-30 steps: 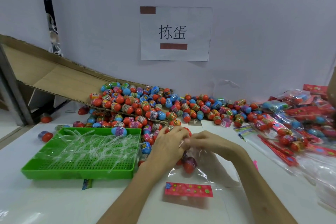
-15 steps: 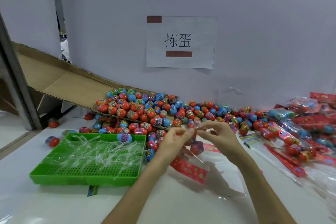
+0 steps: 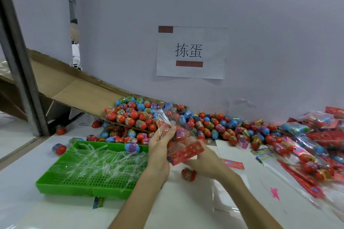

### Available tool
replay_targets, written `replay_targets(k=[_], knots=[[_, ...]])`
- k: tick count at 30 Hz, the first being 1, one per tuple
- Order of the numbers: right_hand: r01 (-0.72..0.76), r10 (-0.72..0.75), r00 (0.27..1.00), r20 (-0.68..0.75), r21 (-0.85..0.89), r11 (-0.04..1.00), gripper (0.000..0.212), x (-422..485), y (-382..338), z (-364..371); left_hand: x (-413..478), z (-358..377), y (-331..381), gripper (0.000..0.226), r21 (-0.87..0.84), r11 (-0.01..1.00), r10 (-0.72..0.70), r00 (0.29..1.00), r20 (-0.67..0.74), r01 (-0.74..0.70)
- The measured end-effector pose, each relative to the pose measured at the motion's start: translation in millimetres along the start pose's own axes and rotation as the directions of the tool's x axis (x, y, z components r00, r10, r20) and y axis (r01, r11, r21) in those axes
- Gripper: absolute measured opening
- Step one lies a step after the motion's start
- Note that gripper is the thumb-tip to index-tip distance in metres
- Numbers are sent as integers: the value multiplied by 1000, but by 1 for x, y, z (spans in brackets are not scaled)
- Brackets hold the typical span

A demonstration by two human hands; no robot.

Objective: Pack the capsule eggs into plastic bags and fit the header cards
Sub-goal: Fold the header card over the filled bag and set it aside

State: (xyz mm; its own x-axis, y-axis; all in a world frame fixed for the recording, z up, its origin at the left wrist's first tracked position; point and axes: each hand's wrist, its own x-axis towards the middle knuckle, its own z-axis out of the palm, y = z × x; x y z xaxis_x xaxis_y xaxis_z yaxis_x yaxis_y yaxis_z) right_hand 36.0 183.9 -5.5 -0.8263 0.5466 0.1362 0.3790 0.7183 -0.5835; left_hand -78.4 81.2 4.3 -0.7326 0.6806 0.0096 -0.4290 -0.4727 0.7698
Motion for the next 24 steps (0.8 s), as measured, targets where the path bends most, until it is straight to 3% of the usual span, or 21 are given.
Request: replay_targets(k=[2, 7, 9, 13, 17, 20, 24], knots=[[16, -14, 1000, 21, -87, 996, 37, -4, -5, 14, 0, 0, -1, 45, 16, 1000, -12, 1000, -19, 12], [-24, -13, 988, -151, -238, 971, 42, -8, -7, 28, 1, -3, -5, 30, -8, 1000, 27, 999, -47, -27], [-19, -22, 980, -195, -205, 979, 45, -9, -8, 27, 1, -3, -5, 29, -9, 999, 53, 997, -59, -54], [59, -60, 998, -33, -28, 998, 72, -11, 1, 23, 4, -5, -5, 27, -20, 998, 62, 991, -119, -65], [57, -51, 997, 50, -134, 989, 105, -13, 10, 29, 7, -7, -6, 30, -45, 999, 15, 983, -183, -24], [44, -46, 999, -5, -166, 985, 88, -5, 8, 37, 9, -7, -7, 31, -43, 999, 11, 984, -179, -19], [19, -41, 997, -59, -339, 940, 58, 5, 2, 40, 9, -6, -7, 28, -51, 999, 10, 985, -171, -19]])
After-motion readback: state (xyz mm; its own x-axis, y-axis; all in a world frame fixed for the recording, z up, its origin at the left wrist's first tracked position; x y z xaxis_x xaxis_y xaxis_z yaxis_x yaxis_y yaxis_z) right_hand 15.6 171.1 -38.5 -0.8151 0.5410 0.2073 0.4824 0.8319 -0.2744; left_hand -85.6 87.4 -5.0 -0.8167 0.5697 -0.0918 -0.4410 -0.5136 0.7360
